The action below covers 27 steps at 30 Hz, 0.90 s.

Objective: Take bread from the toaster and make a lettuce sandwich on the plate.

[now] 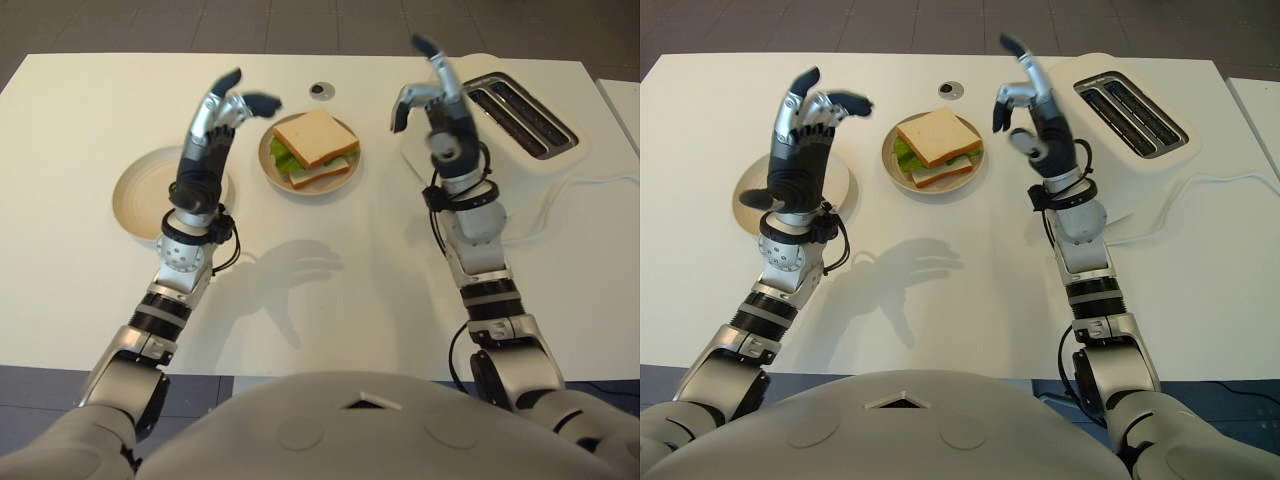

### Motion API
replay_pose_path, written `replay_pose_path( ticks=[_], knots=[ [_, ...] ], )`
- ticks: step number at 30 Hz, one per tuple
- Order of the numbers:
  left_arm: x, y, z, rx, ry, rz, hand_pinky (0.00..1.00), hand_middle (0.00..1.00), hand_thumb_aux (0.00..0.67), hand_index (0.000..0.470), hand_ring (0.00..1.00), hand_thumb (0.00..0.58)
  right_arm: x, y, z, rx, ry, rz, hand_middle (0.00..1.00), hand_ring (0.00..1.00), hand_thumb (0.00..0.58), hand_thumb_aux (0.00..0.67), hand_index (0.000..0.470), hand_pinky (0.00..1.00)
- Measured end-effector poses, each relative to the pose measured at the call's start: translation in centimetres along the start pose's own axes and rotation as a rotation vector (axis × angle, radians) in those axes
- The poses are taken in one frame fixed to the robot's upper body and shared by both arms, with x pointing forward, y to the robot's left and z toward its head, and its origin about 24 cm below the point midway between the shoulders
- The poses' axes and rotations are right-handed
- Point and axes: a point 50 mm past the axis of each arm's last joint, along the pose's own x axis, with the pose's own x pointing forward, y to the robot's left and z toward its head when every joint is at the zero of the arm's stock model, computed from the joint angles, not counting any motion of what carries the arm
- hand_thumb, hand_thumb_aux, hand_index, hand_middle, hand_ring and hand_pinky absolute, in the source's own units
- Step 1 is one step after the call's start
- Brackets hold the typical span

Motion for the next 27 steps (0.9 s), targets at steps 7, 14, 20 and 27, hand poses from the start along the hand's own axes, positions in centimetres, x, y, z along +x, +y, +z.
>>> replay_pose_path(
  ticks=[7, 14, 20, 27],
  knots=[
    [-0.1, 0.1, -0.8, 0.048, 0.012, 0.048, 0.00, 0.00, 0.000, 0.000, 0.00, 0.000, -0.4, 0.3, 0.1, -0.038, -0.025, -0.033, 0.00, 0.00, 0.000, 0.000, 0.000, 0.00],
    [-0.4, -0.1, -1.8, 0.092, 0.063, 0.019, 0.00, 0.00, 0.000, 0.000, 0.00, 0.000, -0.7, 0.7, -0.5, -0.052, -0.002, -0.025, 0.00, 0.00, 0.000, 0.000, 0.000, 0.00],
    [-0.5, -0.2, -1.9, 0.095, 0.065, 0.019, 0.00, 0.00, 0.000, 0.000, 0.00, 0.000, -0.8, 0.7, -0.8, -0.056, 0.014, -0.029, 0.00, 0.00, 0.000, 0.000, 0.000, 0.00],
    [-0.4, -0.5, -2.0, 0.099, 0.065, -0.007, 0.00, 0.00, 0.000, 0.000, 0.00, 0.000, -0.8, 0.9, -0.9, -0.057, 0.019, -0.022, 0.00, 0.00, 0.000, 0.000, 0.000, 0.00]
  ],
)
